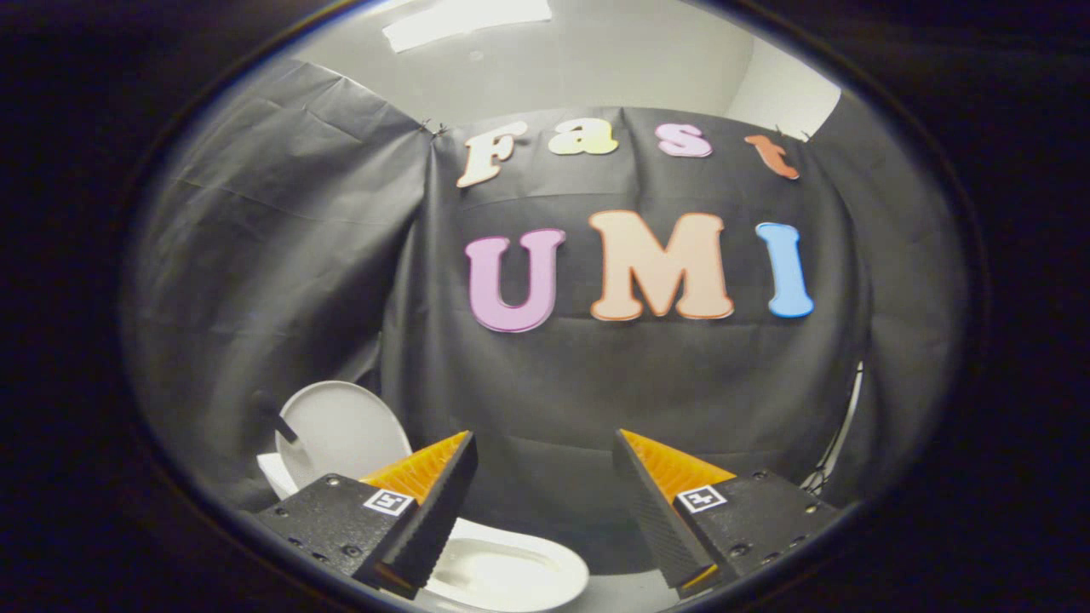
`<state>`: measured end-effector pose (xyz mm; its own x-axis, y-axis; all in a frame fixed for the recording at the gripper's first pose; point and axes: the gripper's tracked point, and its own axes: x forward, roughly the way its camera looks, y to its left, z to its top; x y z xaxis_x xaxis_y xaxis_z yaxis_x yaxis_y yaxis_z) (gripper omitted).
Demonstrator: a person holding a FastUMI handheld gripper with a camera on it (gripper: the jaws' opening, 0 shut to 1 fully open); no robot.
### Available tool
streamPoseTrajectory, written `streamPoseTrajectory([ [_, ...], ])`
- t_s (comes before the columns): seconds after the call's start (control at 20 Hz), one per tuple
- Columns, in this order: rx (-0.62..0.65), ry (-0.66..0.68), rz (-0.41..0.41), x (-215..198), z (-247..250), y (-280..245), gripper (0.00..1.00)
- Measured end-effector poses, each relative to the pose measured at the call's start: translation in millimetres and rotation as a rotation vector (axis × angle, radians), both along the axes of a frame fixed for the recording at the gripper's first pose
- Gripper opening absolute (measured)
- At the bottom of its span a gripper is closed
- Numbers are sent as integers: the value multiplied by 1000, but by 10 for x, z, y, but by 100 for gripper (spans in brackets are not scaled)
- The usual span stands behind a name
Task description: Open the toilet lid.
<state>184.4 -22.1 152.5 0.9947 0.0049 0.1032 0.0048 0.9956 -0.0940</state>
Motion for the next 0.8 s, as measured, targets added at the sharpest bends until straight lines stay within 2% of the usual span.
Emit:
streamPoseTrajectory([
  [0.15, -56, -20, 6, -205, -65, -534, 96],
  [0.35, -130, -90, 118, -504, -251, -883, 97],
  [0.55, -96, 38, 188, -703, -846, -1144, 97],
  [0.8, 25, 210, 154, -834, -1483, -1585, 97],
])
